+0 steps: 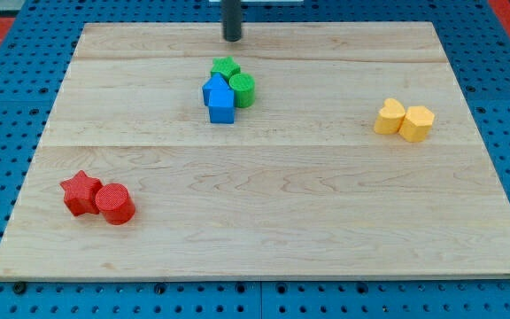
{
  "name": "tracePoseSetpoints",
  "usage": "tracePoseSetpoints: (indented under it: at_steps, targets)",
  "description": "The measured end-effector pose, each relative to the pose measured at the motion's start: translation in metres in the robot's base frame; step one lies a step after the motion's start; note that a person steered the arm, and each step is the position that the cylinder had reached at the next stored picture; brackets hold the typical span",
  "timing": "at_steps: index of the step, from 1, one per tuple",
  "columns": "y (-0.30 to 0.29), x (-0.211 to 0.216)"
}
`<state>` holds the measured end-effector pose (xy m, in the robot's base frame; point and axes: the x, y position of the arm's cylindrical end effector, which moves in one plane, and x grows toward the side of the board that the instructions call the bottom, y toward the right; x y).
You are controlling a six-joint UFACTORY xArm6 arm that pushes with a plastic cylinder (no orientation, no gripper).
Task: Push the green and blue blocks at the center of the board
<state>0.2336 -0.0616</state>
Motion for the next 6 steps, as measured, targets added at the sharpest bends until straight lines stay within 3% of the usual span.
tracePoseSetpoints:
  at_steps: [2, 4, 5, 6]
  targets:
    - [0.010, 0.061]
    - [0.040, 0.089]
    - [0.144, 0.086]
    - [0.248, 0.118]
